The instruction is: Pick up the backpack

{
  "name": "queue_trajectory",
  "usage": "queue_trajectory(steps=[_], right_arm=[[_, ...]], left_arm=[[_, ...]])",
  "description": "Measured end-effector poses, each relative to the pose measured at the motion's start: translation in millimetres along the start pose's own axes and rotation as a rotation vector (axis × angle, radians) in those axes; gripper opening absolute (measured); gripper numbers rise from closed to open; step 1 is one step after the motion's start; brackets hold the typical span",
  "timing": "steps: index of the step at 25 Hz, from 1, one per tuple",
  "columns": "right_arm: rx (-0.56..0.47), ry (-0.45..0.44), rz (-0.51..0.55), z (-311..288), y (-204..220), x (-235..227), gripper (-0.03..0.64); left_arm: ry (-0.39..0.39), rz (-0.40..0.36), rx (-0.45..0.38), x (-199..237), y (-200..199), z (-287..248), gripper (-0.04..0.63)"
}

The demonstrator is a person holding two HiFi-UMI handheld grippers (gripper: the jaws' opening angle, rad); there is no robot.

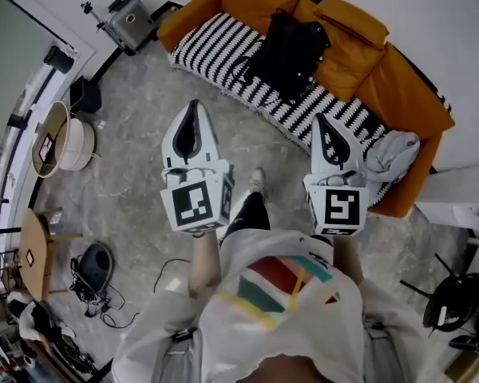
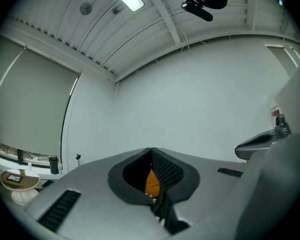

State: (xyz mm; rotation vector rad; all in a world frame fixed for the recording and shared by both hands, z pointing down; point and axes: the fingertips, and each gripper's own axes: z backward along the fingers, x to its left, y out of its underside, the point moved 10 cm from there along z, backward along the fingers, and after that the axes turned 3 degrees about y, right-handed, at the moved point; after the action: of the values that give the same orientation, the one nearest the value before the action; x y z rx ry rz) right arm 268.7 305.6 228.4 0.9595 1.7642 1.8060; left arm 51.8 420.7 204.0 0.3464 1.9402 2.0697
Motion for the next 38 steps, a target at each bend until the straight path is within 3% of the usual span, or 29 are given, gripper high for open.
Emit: queue_trajectory(steps=[5, 9, 12, 29, 33, 38], right_arm=[[0.004, 0.017, 0.031, -86.9, -22.2, 6.9, 0.005], [0.019, 0.043, 0.040, -134.0, -28.1, 9.2, 0.005], [0.033, 0.053, 0.047, -161.7, -26.5, 9.2, 0.005], [0.039, 0.062, -0.024, -227.2, -17.4, -15.1, 0.005], [0.032, 0.062, -0.035, -250.2, -18.1, -26.1, 0.005], [0.030, 0.074, -0.042, -272.8, -13.1, -47.3, 0.005]], left_arm=[[0.040, 0.013, -0.031, 44.3, -2.1, -82.0, 0.014], [0.076, 0.035, 0.006, 59.3, 2.0, -126.1, 0.014], [0.102, 0.036, -0.016, 67.3, 1.1, -151.3, 0.014], [0.130, 0.020, 0.024, 64.7, 13.9, -221.9, 0.014], [0.126, 0.021, 0.075, 64.6, 15.1, -244.7, 0.014], [0.150, 0.026, 0.052, 55.1, 16.6, -277.5, 0.015]])
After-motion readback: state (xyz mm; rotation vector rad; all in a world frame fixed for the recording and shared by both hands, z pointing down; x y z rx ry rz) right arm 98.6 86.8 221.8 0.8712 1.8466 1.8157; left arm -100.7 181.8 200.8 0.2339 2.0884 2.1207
